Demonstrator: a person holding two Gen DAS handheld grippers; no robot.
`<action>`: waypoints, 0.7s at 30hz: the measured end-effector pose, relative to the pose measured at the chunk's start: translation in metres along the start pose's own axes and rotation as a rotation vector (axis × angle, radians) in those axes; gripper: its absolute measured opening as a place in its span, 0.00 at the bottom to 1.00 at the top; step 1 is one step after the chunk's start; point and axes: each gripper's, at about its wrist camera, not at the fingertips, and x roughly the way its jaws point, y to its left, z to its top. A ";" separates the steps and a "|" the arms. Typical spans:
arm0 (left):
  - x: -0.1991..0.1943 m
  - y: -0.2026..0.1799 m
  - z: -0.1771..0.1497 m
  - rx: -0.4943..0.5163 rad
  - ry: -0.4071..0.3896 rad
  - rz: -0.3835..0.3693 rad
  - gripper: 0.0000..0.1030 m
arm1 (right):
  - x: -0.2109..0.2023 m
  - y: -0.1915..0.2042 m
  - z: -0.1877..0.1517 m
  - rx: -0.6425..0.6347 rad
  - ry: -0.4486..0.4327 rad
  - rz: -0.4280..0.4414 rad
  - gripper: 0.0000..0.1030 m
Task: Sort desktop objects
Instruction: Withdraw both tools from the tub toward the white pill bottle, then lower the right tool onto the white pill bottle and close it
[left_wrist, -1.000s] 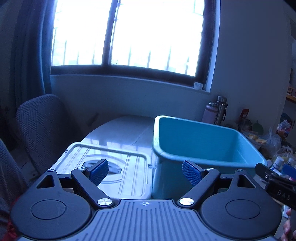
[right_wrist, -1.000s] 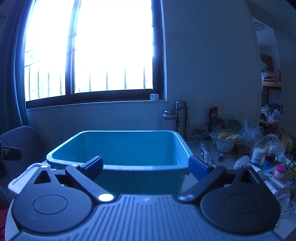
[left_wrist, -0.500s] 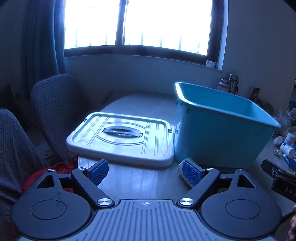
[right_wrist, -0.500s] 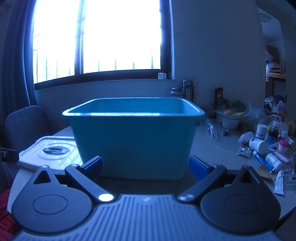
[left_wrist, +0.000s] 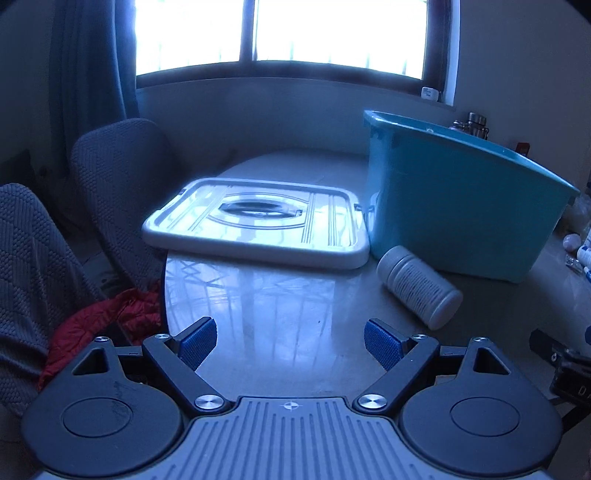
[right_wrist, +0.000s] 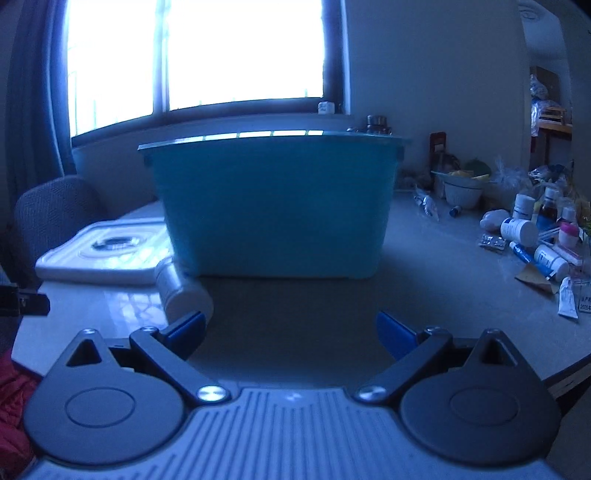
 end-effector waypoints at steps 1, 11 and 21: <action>0.000 0.000 -0.001 0.001 0.000 0.004 0.86 | 0.000 0.001 -0.002 -0.007 0.009 0.003 0.96; -0.009 0.001 0.002 -0.006 -0.016 0.044 0.86 | 0.000 0.003 -0.007 0.003 0.027 0.030 0.96; -0.006 0.012 0.007 -0.033 -0.006 0.089 0.86 | 0.013 0.011 -0.002 -0.002 0.030 0.071 0.96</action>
